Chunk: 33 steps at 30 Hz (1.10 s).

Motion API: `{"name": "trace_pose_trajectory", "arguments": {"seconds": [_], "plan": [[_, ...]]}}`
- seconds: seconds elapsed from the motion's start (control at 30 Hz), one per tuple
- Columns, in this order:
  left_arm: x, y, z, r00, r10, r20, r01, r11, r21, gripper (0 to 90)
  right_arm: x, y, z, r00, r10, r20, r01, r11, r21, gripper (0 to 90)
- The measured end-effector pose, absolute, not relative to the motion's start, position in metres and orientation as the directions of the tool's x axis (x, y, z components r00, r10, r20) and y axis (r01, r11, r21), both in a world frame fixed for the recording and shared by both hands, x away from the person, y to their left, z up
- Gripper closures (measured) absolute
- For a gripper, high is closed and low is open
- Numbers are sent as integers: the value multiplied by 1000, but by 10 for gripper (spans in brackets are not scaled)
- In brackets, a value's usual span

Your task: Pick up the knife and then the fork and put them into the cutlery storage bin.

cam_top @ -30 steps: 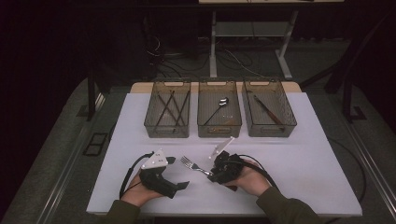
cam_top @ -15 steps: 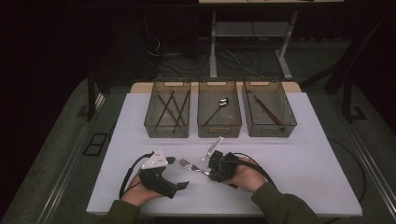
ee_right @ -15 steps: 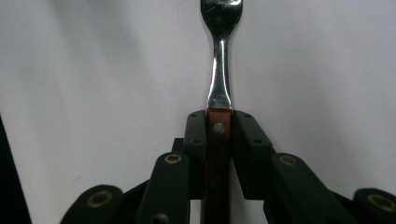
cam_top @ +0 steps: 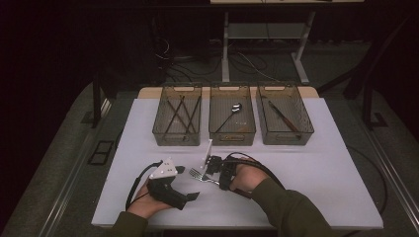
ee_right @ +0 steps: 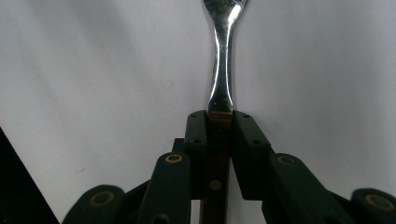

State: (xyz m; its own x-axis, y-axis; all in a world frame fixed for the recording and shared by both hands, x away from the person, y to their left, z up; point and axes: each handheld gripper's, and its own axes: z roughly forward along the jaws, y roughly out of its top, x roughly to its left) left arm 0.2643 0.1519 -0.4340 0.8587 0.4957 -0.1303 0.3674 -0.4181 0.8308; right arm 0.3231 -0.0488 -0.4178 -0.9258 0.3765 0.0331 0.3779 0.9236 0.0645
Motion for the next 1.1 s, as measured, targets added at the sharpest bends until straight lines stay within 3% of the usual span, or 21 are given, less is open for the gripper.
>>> {"name": "trace_pose_trajectory", "arguments": {"seconds": [0.17,0.47,0.77,1.1], "plan": [[264,152,-434,856,499,-135,373,-415,830,0,322,-49,-417,-931,365,21,366,928,67,772],[264,152,-434,857,497,-135,370,-411,834,0,322,-68,-414,-922,384,53,387,904,183,772],[265,152,-434,857,497,-137,371,-408,834,0,332,-110,-402,-887,455,77,448,809,381,771],[267,152,-434,854,500,-144,375,-400,836,0,345,-180,-372,-803,574,164,534,568,626,772]]}}
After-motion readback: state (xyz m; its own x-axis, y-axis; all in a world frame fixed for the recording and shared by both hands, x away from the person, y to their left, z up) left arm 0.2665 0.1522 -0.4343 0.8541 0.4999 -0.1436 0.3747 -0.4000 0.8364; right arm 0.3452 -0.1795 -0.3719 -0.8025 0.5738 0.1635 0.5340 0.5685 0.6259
